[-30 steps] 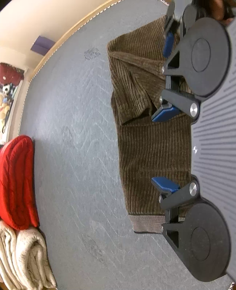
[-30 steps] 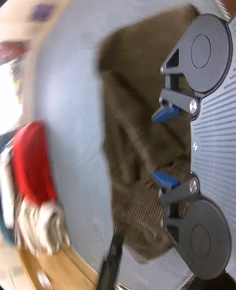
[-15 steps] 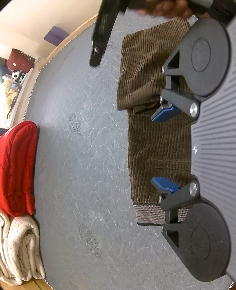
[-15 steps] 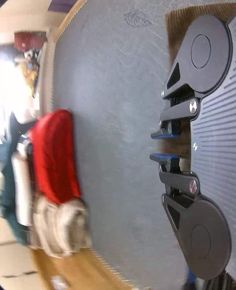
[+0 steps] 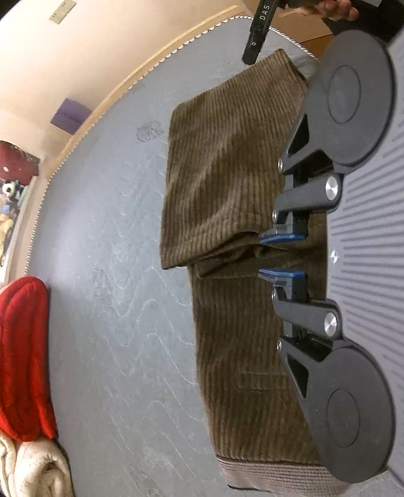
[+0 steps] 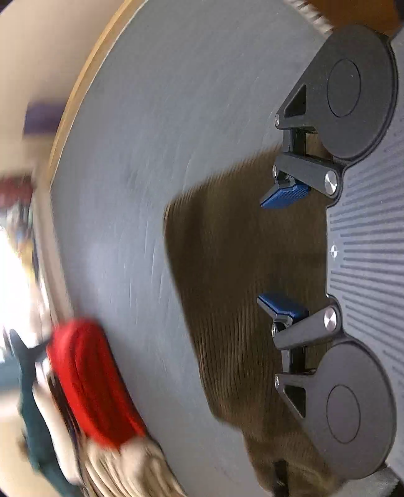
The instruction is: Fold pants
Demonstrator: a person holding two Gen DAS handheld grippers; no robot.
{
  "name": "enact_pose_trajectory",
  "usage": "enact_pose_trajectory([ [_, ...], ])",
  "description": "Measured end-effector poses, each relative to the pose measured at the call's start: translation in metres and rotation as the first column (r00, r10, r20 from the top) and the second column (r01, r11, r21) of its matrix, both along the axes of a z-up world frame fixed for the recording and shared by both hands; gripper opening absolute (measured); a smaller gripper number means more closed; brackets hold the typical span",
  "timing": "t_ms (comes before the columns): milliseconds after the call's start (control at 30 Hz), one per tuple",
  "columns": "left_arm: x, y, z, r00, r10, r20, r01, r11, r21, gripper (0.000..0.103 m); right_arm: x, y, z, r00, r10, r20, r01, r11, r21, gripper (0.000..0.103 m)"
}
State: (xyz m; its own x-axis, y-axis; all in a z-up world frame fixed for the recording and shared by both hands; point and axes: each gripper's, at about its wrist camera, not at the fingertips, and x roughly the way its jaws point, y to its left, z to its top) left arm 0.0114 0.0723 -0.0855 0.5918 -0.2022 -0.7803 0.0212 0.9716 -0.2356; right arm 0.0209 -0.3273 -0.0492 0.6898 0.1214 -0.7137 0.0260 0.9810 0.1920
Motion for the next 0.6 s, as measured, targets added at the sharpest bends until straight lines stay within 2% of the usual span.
enact_pose_trajectory([
  [33, 0.001, 0.001, -0.002, 1.0, 0.009, 0.003, -0.009, 1.0, -0.011, 0.027, 0.0, -0.008, -0.003, 0.999, -0.032, 0.0, 0.032, 0.999, -0.005, 0.063],
  [100, 0.003, 0.004, -0.007, 0.999, 0.038, -0.005, -0.038, 0.997, -0.064, 0.044, -0.001, -0.016, -0.012, 0.998, -0.069, -0.008, 0.068, 0.996, -0.049, 0.064],
  [200, 0.007, 0.006, -0.013, 0.997, 0.068, -0.024, -0.071, 0.99, -0.124, 0.058, 0.001, -0.026, -0.029, 0.991, -0.114, -0.073, 0.107, 0.99, -0.092, 0.064],
  [267, 0.009, 0.0, -0.014, 0.998, 0.063, 0.0, -0.063, 0.992, -0.107, 0.058, 0.004, -0.036, -0.037, 0.981, -0.154, -0.115, 0.144, 0.985, -0.092, 0.068],
  [367, 0.016, -0.012, -0.014, 0.999, 0.021, 0.048, -0.017, 0.997, -0.076, 0.058, 0.011, -0.045, -0.041, 0.968, -0.214, -0.133, 0.208, 0.977, -0.055, 0.071],
  [433, 0.019, -0.017, -0.018, 0.999, 0.0, 0.042, 0.001, 0.999, -0.032, 0.057, 0.018, -0.049, -0.044, 0.963, -0.222, -0.156, 0.221, 0.975, -0.022, 0.071],
  [467, 0.021, -0.019, -0.023, 0.999, 0.005, 0.032, -0.005, 1.0, 0.016, 0.046, 0.02, -0.049, -0.046, 0.962, -0.218, -0.162, 0.221, 0.975, -0.003, 0.071],
  [500, 0.026, -0.021, -0.029, 1.0, 0.017, 0.024, -0.018, 0.998, 0.065, 0.026, 0.021, -0.047, -0.048, 0.964, -0.206, -0.167, 0.211, 0.977, 0.013, 0.071],
  [567, 0.034, -0.018, -0.04, 0.998, 0.062, -0.014, -0.058, 0.984, 0.168, 0.0, 0.023, -0.041, -0.05, 0.971, -0.176, -0.163, 0.18, 0.984, 0.011, 0.07],
  [600, 0.038, -0.013, -0.046, 0.994, 0.098, -0.038, -0.087, 0.971, 0.222, 0.0, 0.023, -0.038, -0.05, 0.975, -0.158, -0.155, 0.16, 0.987, 0.0, 0.07],
])
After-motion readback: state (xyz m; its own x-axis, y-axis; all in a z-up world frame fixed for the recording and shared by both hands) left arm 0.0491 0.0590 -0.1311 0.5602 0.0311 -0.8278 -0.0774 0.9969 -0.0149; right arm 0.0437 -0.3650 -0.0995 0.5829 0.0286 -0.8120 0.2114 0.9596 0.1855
